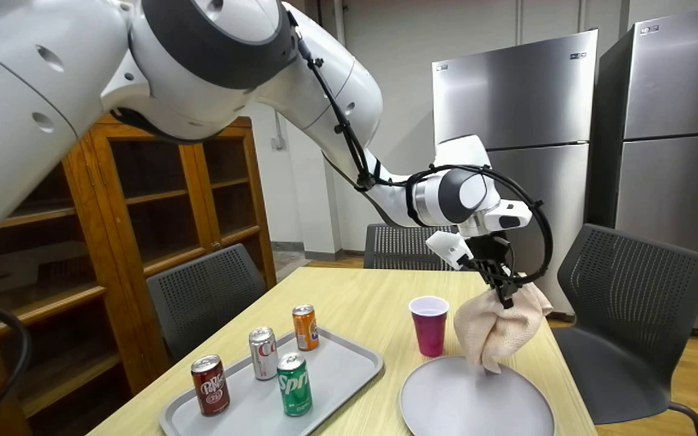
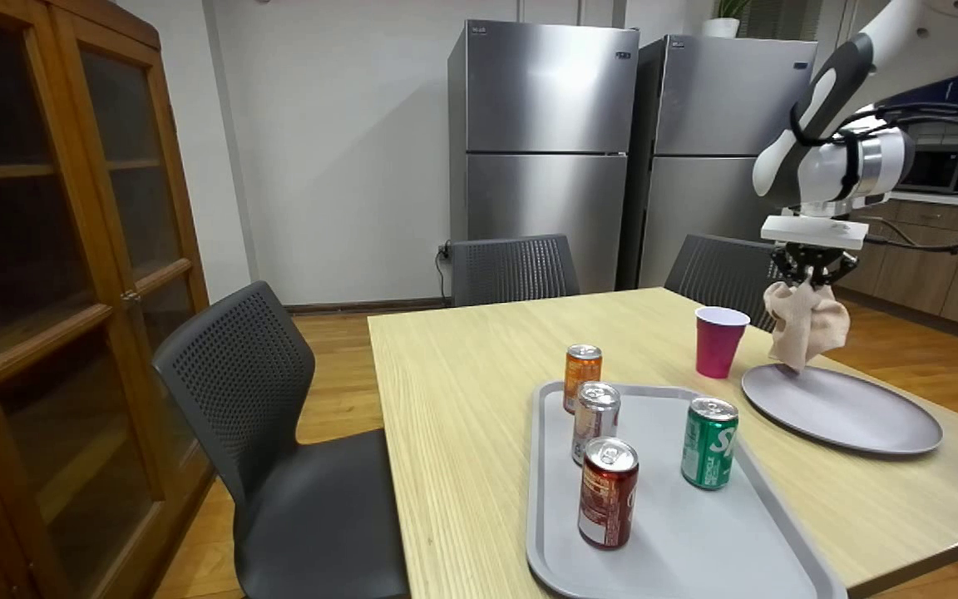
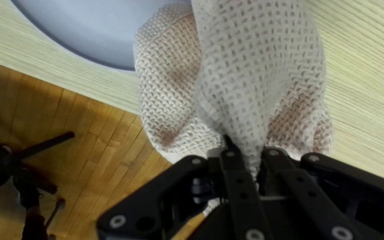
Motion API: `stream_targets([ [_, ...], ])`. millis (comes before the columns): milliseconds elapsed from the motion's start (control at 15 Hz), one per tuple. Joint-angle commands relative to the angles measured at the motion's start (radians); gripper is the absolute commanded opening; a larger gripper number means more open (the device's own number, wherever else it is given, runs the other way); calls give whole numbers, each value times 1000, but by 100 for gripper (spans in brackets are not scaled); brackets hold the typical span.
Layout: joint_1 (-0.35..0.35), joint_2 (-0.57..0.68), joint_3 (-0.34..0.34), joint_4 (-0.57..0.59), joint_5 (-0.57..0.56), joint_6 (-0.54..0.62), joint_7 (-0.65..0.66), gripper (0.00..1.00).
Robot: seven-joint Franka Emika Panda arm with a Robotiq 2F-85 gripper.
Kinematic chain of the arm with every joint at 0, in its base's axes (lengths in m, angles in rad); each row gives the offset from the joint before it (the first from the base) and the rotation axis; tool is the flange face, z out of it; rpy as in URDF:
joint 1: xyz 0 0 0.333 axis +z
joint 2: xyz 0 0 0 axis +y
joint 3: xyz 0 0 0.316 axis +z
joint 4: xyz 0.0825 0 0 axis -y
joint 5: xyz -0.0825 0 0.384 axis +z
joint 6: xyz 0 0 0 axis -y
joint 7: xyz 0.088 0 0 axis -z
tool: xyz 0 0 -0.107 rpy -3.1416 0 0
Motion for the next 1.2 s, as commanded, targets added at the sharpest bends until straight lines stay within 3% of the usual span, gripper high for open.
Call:
stream_targets([
  [0, -9, 63, 4, 77, 24, 14, 39, 3],
  [1133, -10, 201, 5, 278, 37, 20, 169, 3],
])
